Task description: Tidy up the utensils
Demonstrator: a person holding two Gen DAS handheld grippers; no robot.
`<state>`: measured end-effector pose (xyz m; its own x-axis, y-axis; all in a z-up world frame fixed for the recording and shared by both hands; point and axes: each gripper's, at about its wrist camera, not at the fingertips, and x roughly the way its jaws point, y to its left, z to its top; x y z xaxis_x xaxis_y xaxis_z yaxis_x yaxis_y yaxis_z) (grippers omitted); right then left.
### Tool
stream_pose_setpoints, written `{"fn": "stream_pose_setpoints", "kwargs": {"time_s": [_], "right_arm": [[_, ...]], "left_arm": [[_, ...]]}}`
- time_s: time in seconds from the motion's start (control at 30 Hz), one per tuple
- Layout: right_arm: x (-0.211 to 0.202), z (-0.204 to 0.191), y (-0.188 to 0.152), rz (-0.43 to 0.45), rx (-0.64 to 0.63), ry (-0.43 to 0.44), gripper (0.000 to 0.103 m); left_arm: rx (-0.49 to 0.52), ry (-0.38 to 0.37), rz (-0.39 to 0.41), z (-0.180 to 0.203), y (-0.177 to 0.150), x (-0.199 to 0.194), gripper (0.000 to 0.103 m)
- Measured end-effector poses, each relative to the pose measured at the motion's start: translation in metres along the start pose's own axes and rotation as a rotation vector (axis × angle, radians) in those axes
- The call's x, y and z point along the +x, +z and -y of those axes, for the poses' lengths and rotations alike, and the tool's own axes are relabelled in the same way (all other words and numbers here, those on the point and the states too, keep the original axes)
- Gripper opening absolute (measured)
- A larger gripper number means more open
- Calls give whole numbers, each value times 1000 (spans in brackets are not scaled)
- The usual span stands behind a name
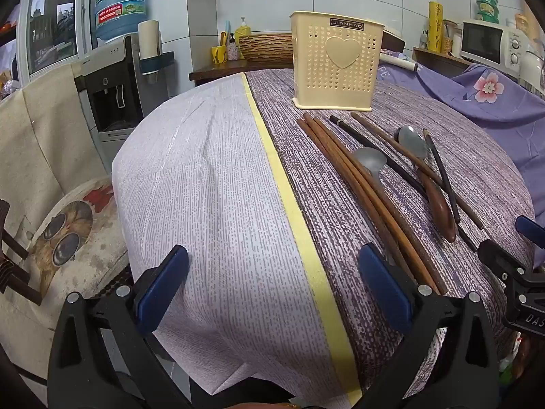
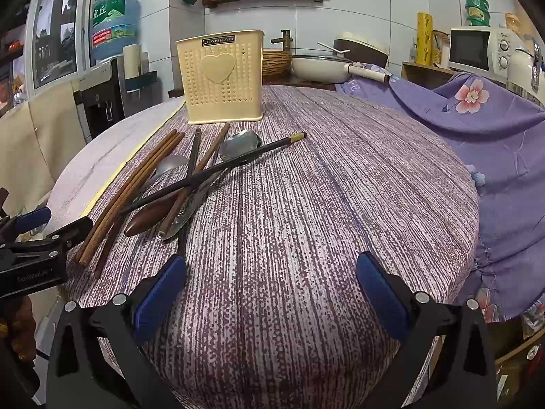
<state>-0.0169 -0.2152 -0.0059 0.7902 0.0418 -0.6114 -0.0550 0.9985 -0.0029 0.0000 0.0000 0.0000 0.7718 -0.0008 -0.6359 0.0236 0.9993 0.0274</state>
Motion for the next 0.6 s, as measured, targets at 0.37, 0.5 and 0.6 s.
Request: {"fn": "stream_pose_setpoints", "kwargs": {"time_s": [0.37,0.5,0.6], "right_arm": [[0,-1,-1,18,1,-1,98],[0,1,2,13,16,33,97],[-17,5,6,86,64,86,97]], "left_arm": [[-2,1,7,0,-1,0,98],[-8,9,4,1,-1,-2,98],[-9,31,71,3,-1,-17,98]]}}
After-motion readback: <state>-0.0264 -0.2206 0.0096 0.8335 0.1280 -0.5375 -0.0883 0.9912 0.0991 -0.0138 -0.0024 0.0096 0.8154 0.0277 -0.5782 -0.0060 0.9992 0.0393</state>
